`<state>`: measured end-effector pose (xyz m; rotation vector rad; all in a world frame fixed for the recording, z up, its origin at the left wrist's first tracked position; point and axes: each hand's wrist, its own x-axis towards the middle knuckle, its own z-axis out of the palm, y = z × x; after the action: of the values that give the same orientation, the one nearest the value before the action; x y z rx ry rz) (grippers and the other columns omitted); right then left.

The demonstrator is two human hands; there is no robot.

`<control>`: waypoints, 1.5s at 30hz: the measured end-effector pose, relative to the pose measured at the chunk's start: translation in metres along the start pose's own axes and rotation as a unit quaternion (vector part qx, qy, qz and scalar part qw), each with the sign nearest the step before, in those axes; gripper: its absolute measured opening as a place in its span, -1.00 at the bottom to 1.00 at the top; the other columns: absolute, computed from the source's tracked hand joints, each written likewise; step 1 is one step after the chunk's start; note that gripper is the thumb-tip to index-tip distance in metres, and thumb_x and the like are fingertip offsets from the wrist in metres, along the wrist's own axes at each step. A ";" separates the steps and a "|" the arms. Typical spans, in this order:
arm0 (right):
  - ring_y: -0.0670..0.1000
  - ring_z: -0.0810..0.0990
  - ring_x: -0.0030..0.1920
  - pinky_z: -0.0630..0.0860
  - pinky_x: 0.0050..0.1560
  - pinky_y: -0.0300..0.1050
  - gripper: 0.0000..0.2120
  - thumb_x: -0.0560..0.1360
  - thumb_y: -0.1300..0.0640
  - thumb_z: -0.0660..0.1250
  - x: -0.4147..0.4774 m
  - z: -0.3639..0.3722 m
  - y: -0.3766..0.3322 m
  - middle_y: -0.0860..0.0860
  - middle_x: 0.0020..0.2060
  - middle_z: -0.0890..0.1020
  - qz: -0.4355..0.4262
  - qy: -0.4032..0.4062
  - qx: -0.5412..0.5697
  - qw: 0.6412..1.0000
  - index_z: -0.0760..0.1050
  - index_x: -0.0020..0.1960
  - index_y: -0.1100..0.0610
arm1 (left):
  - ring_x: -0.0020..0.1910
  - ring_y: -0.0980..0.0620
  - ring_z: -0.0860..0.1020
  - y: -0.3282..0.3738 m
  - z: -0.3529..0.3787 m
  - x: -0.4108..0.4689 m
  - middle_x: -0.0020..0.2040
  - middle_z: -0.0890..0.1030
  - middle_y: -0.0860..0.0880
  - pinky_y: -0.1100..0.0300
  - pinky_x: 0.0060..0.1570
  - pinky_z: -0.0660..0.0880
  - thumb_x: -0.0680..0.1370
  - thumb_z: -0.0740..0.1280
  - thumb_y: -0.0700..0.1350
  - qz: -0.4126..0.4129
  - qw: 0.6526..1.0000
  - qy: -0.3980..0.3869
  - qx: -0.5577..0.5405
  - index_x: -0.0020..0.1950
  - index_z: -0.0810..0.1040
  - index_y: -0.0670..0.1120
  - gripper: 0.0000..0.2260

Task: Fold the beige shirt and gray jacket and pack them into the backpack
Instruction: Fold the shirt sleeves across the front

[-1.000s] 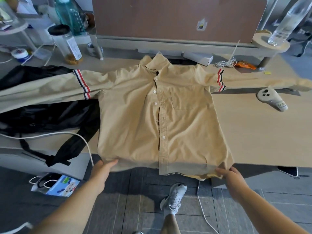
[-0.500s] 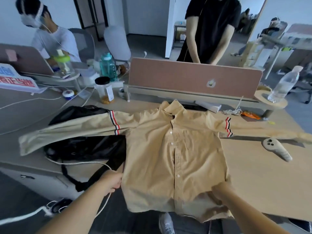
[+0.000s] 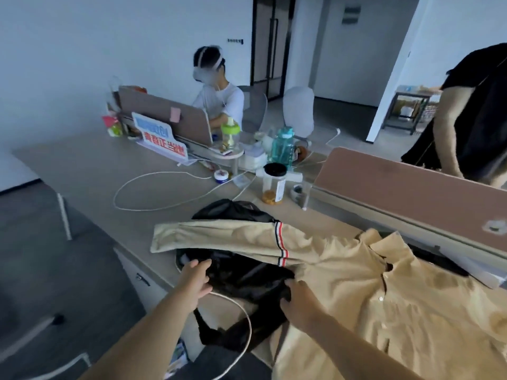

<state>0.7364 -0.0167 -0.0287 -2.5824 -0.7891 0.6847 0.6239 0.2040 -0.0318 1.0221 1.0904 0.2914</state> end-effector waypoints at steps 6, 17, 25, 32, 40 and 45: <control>0.07 0.23 0.45 0.24 0.42 -0.11 -0.46 0.58 0.06 0.15 0.092 0.040 -0.047 0.05 0.47 0.18 -0.121 -0.044 -0.068 0.989 0.11 0.52 0.05 | -0.16 0.00 0.51 0.021 -0.044 0.066 -0.16 0.58 -0.11 -0.01 0.07 0.53 0.57 0.31 -0.07 -0.060 0.988 0.111 -0.094 0.13 0.52 -0.20 -0.76; 0.10 -0.23 0.54 -0.17 0.52 0.00 -0.26 0.59 -0.18 0.06 0.214 0.072 -0.031 0.09 0.55 -0.23 -0.141 -0.140 -0.189 0.962 -0.25 0.55 0.10 | -0.45 0.13 0.56 0.073 -0.059 0.167 -0.52 0.58 0.04 0.27 -0.25 0.52 0.58 0.29 -0.04 -0.056 0.959 0.121 -0.249 -0.14 0.50 -0.08 -0.85; 0.12 0.05 0.52 0.12 0.45 -0.02 -0.28 0.51 -0.15 0.24 0.227 0.040 -0.057 0.12 0.54 0.03 -0.057 -0.214 -0.061 0.973 0.05 0.54 0.09 | 0.04 -0.01 0.54 0.132 -0.007 0.164 0.02 0.61 -0.07 -0.01 0.13 0.45 0.58 0.20 0.05 -0.033 0.987 -0.086 -0.130 0.12 0.56 -0.04 -0.75; 0.03 0.54 -0.09 0.47 -0.01 -0.04 -0.87 0.56 0.05 0.23 0.204 -0.043 -0.071 0.02 -0.13 0.55 0.163 -0.047 0.554 0.815 0.50 -0.05 0.08 | -0.17 0.03 0.54 0.151 0.121 0.125 -0.15 0.60 -0.04 0.07 0.02 0.48 0.61 0.20 -0.02 0.065 0.956 -0.239 0.156 -0.01 0.55 -0.03 -0.84; 0.04 0.56 -0.18 0.49 -0.16 -0.08 -0.51 0.54 -0.26 0.12 0.097 -0.130 0.045 0.04 -0.19 0.62 0.150 0.153 0.680 0.701 0.60 0.00 0.12 | 0.12 -0.08 0.58 0.043 0.268 0.038 0.19 0.58 -0.09 0.04 0.07 0.54 0.46 0.24 0.23 0.325 0.746 -0.379 0.441 0.24 0.41 0.12 -0.61; 0.06 0.62 -0.21 0.48 -0.10 -0.04 -0.60 0.57 -0.06 0.21 0.031 -0.153 0.117 0.14 -0.17 0.65 0.175 0.134 0.625 0.749 0.60 0.02 0.27 | 0.48 -0.19 0.13 -0.018 0.318 -0.019 0.53 0.12 -0.12 -0.10 0.44 0.16 0.56 0.05 0.22 0.260 0.574 -0.505 0.590 0.42 0.28 0.06 -0.53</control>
<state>0.8915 -0.1183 0.0325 -1.4589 0.2802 0.5880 0.8768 0.0101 -0.0087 2.2924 -0.3219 -0.6747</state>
